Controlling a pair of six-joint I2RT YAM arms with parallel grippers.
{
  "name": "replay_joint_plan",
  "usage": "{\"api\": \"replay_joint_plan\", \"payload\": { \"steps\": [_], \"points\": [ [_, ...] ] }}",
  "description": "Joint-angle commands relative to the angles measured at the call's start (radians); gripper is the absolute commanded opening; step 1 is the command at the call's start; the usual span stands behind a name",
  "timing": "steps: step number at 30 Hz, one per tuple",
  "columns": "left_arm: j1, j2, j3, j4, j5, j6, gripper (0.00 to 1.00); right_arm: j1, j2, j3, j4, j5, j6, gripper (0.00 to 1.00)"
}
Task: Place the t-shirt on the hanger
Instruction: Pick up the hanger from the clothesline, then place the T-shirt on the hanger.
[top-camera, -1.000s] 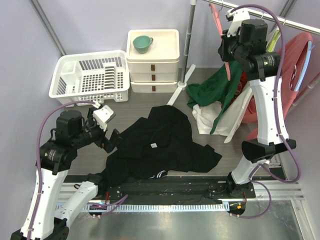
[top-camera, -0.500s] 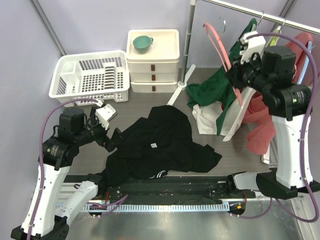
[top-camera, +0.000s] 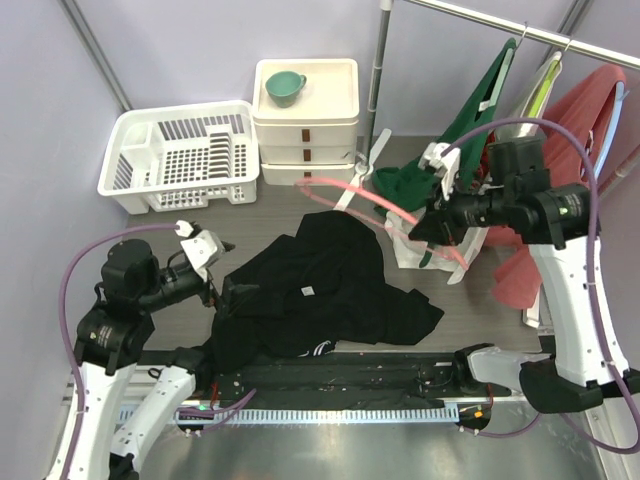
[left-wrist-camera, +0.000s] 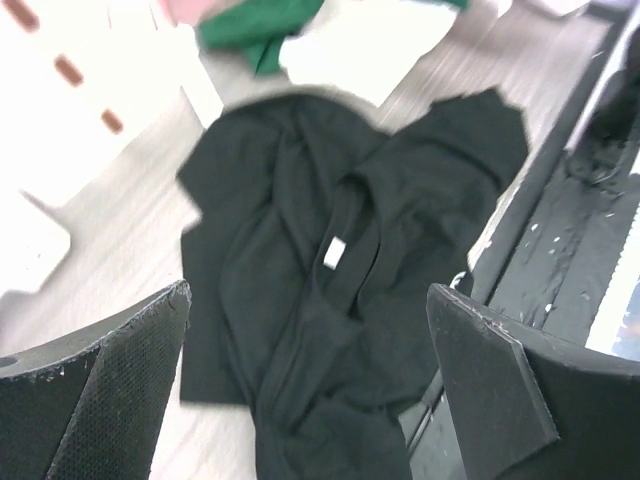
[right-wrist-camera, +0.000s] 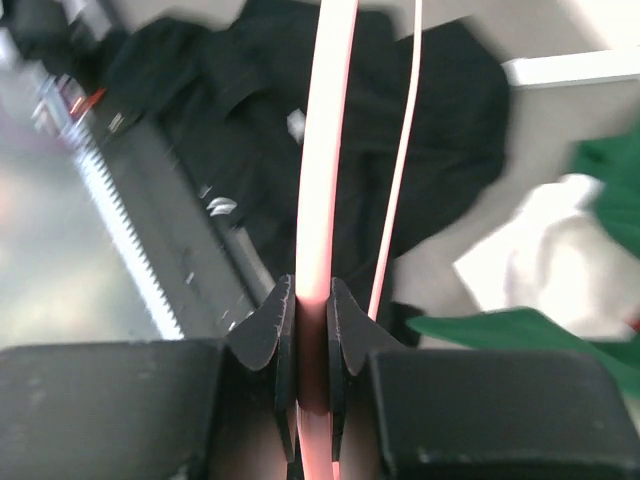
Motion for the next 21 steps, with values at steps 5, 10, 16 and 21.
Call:
{"api": "replay_joint_plan", "payload": {
  "steps": [5, 10, 16, 21],
  "points": [
    [0.005, 0.059, -0.086, 0.202, 0.238, 0.051, 0.99, 0.182, -0.027, -0.157, -0.141, -0.201, -0.221, 0.01],
    [0.003, 0.092, -0.152, 0.311, 0.280, 0.080, 0.98, 0.272, -0.027, -0.209, -0.139, -0.212, -0.263, 0.01],
    [-0.035, 0.126, -0.198, 0.302, 0.272, 0.138, 0.83, 0.318, -0.006, -0.217, -0.141, -0.209, -0.281, 0.01],
    [-0.127, 0.141, -0.217, 0.216, 0.283, 0.172, 0.43, 0.324, 0.011, -0.208, -0.089, -0.189, -0.274, 0.03]
  ]
}}
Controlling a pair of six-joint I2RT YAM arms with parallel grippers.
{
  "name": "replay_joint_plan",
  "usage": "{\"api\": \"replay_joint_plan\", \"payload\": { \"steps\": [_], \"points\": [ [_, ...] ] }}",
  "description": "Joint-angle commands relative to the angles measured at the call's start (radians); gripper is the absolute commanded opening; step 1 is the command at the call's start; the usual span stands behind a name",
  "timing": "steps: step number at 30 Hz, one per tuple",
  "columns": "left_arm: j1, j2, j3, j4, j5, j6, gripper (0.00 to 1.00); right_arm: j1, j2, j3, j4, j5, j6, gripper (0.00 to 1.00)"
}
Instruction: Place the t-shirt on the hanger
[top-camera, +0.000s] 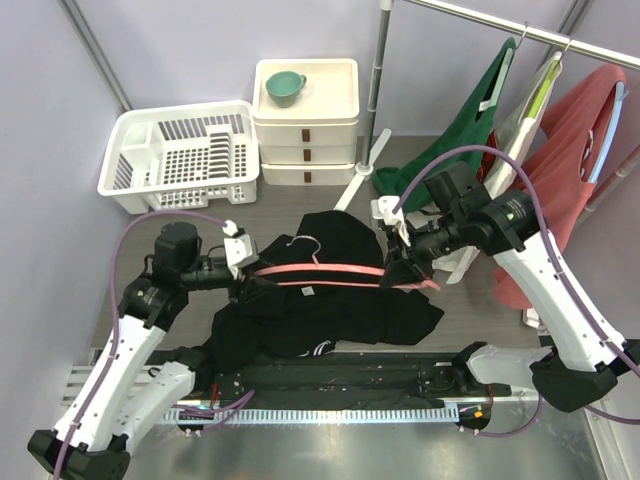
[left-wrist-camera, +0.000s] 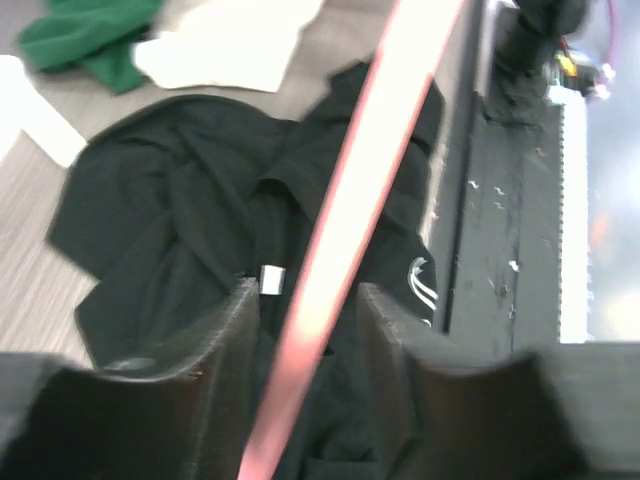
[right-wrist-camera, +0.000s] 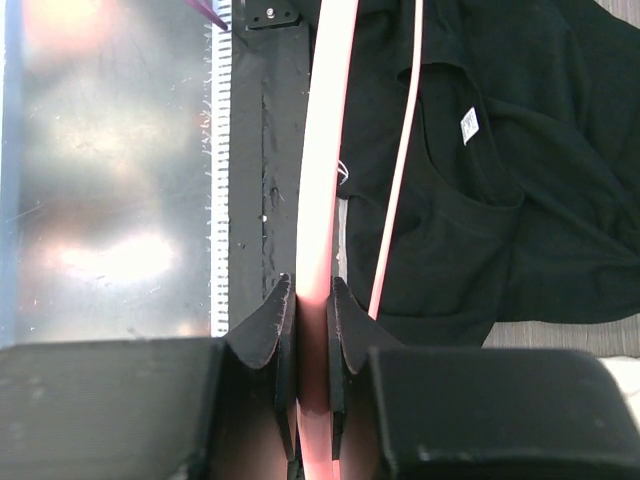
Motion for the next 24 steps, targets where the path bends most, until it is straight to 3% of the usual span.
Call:
{"api": "replay_joint_plan", "payload": {
  "steps": [1, 2, 4, 5, 8, 14, 24],
  "points": [
    [-0.096, 0.006, -0.011, -0.038, 0.005, 0.040, 0.28, 0.009, 0.010, 0.018, -0.045, -0.019, -0.011, 0.06],
    [-0.108, 0.006, -0.016, -0.040, -0.012, 0.032, 0.19, 0.009, 0.013, 0.016, -0.023, -0.008, 0.028, 0.20],
    [-0.125, 0.006, -0.028, -0.037, -0.053, -0.027, 0.00, 0.012, 0.037, 0.025, 0.024, 0.024, 0.050, 0.40],
    [-0.128, 0.005, -0.031, -0.037, -0.069, -0.047, 0.00, 0.012, 0.046, 0.033, 0.032, 0.037, 0.076, 0.58],
    [-0.130, -0.023, -0.046, -0.036, -0.121, -0.087, 0.00, 0.035, 0.065, 0.048, 0.147, 0.161, 0.171, 0.86],
    [-0.136, -0.029, -0.023, -0.034, -0.294, -0.098, 0.00, 0.119, 0.140, 0.107, 0.207, 0.222, 0.171, 0.91],
    [-0.167, -0.007, -0.025, -0.037, -0.314, -0.070, 0.00, 0.321, 0.275, 0.136, 0.297, 0.451, 0.072, 0.88]
  ]
}}
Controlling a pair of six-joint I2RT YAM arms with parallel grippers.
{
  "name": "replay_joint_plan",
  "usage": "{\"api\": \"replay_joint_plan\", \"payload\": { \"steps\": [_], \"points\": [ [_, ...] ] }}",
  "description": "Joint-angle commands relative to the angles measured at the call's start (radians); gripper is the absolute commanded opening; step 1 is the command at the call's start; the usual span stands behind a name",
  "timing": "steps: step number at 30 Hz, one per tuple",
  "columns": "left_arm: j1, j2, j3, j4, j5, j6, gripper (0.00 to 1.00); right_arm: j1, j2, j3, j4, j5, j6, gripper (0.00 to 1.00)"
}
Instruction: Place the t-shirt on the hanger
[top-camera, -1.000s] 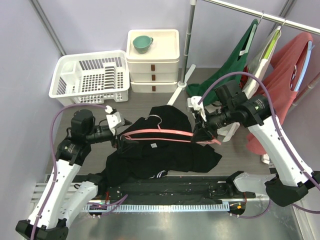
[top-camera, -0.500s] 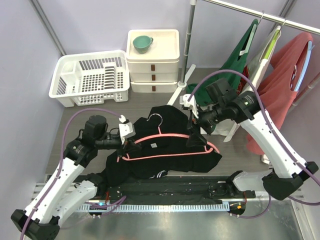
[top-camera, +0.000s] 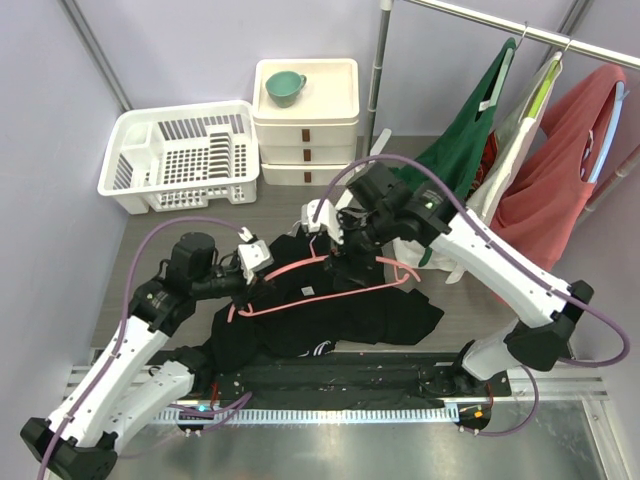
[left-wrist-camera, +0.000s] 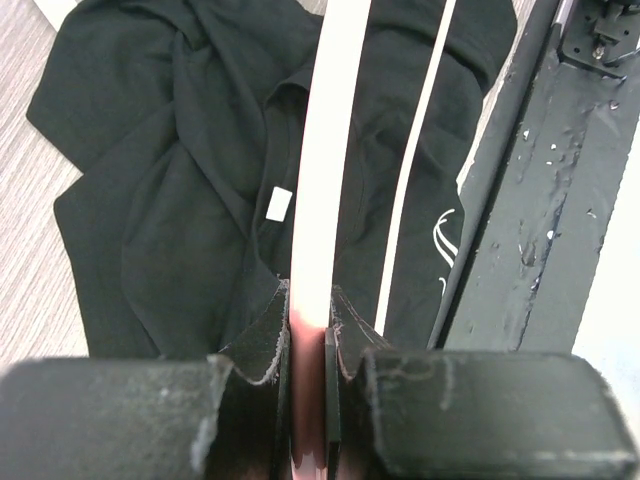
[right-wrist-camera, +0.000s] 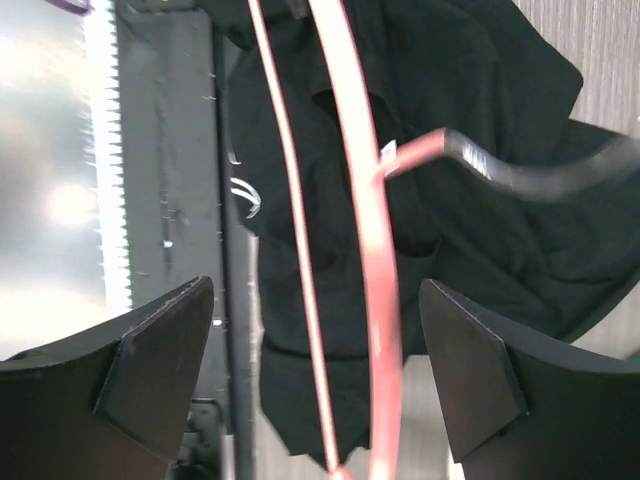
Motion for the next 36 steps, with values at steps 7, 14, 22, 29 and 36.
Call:
{"api": "replay_joint_plan", "payload": {
  "steps": [7, 14, 22, 29, 36],
  "points": [
    [-0.036, 0.024, 0.033, 0.001, -0.022, 0.028, 0.01, 0.071, 0.092, 0.074, 0.096, 0.135, -0.058, 0.07],
    [-0.029, 0.004, -0.005, -0.161, 0.018, 0.201, 0.60, 0.035, -0.177, -0.208, 0.132, 0.304, -0.081, 0.01],
    [-0.027, 0.068, -0.074, -0.080, 0.064, 0.307, 0.60, 0.034, -0.477, -0.432, 0.096, 0.471, -0.127, 0.01],
    [-0.027, 0.194, -0.071, 0.000, 0.083, 0.335, 0.59, 0.005, -0.394, -0.466, 0.124, 0.450, -0.186, 0.01],
    [-0.027, 0.214, -0.134, 0.029, 0.075, 0.375, 0.58, -0.173, -0.258, -0.423, 0.198, 0.289, -0.265, 0.01]
  ]
}}
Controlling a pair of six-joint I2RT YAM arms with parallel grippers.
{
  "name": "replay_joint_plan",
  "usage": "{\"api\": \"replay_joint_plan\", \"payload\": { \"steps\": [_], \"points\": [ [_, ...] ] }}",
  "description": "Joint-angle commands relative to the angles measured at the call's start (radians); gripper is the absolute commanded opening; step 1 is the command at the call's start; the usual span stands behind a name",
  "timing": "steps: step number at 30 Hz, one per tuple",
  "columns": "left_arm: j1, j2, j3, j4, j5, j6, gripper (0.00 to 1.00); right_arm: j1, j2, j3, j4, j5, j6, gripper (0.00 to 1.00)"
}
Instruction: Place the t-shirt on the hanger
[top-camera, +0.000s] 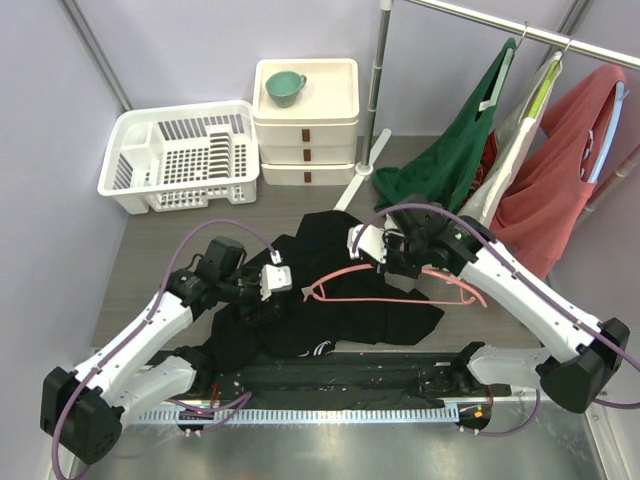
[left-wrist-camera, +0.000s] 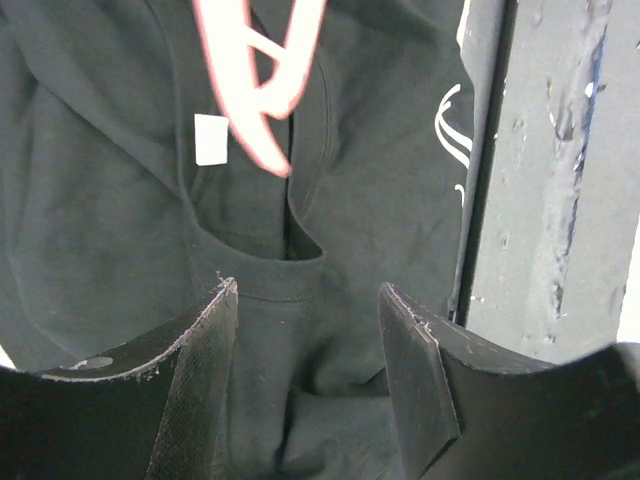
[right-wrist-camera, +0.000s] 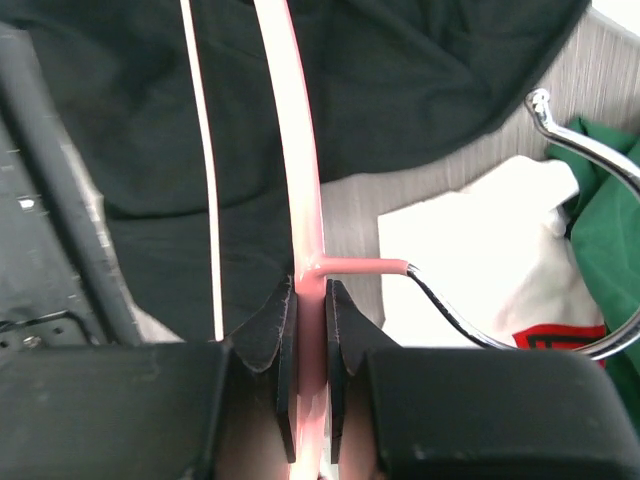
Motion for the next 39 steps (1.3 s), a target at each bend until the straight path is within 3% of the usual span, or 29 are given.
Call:
{"api": "replay_joint_plan", "payload": {
  "steps": [1, 12, 18, 20, 21, 27, 31, 35, 36, 39],
  "points": [
    [0.005, 0.011, -0.044, 0.056, 0.024, 0.062, 0.58, -0.063, 0.042, 0.073, 0.087, -0.099, -0.069, 0.01],
    [0.063, 0.152, -0.054, 0.209, 0.047, 0.043, 0.59, -0.063, 0.089, 0.087, 0.095, -0.165, -0.104, 0.01],
    [0.063, 0.210, -0.064, 0.243, 0.022, 0.116, 0.61, -0.063, 0.105, 0.053, 0.126, -0.162, -0.128, 0.01],
    [0.065, 0.235, -0.059, 0.243, 0.024, 0.128, 0.53, -0.063, 0.115, 0.046, 0.140, -0.162, -0.128, 0.01],
    [0.065, 0.242, -0.050, 0.243, 0.025, 0.131, 0.42, -0.063, 0.120, 0.046, 0.147, -0.163, -0.125, 0.01],
    [0.065, 0.266, -0.027, 0.226, 0.015, 0.161, 0.09, -0.063, 0.131, 0.027, 0.178, -0.162, -0.135, 0.01],
    [0.065, 0.256, -0.012, 0.212, 0.007, 0.167, 0.00, -0.063, 0.141, 0.023, 0.183, -0.154, -0.138, 0.01],
    [0.063, 0.210, -0.004, 0.178, 0.004, 0.171, 0.04, -0.065, 0.141, 0.013, 0.190, -0.146, -0.139, 0.01],
    [0.066, 0.203, -0.004, 0.177, -0.004, 0.167, 0.28, -0.062, 0.143, 0.007, 0.198, -0.145, -0.135, 0.01],
    [0.068, 0.187, -0.005, 0.177, -0.030, 0.167, 0.57, -0.063, 0.147, 0.000, 0.221, -0.149, -0.122, 0.01]
  ]
}}
